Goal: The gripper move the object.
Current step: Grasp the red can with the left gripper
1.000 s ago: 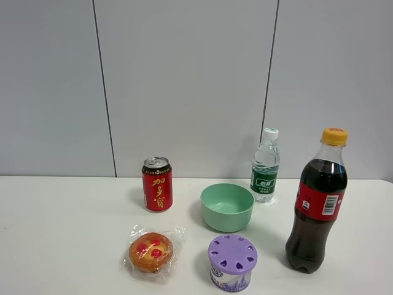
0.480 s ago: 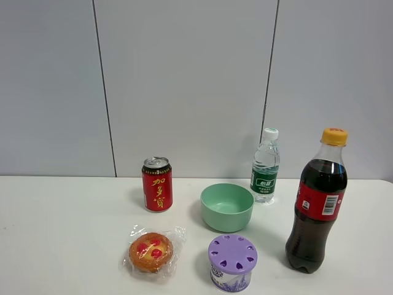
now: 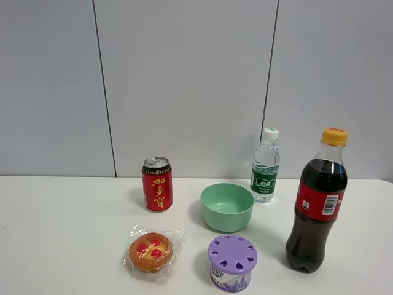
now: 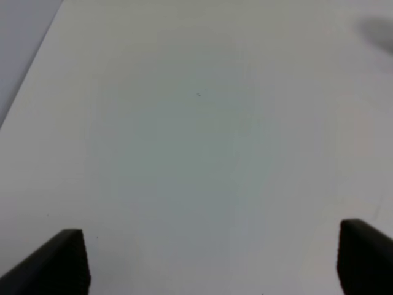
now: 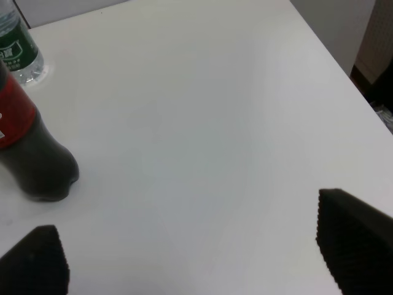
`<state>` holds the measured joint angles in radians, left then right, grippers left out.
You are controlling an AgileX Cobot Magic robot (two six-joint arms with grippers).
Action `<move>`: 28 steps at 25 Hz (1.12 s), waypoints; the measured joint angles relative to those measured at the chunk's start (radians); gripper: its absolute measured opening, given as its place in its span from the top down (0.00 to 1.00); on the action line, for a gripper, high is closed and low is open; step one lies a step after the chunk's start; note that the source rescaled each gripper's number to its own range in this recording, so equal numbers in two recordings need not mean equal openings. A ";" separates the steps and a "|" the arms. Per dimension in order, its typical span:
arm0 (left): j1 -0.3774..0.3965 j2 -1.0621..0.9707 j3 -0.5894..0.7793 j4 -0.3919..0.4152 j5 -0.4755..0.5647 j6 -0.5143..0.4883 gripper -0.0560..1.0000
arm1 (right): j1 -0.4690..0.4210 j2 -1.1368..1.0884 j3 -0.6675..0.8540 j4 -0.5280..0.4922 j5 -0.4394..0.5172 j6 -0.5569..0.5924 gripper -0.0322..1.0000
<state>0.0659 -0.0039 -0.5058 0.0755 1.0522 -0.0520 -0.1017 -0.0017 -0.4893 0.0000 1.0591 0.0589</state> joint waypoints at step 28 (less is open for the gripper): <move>0.000 0.859 -0.403 -0.591 -0.392 0.667 0.32 | 0.000 0.000 0.000 0.000 0.000 0.000 0.00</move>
<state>0.0659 0.8551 -0.9086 -0.5157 0.6603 0.6150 -0.1017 -0.0017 -0.4893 0.0000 1.0591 0.0589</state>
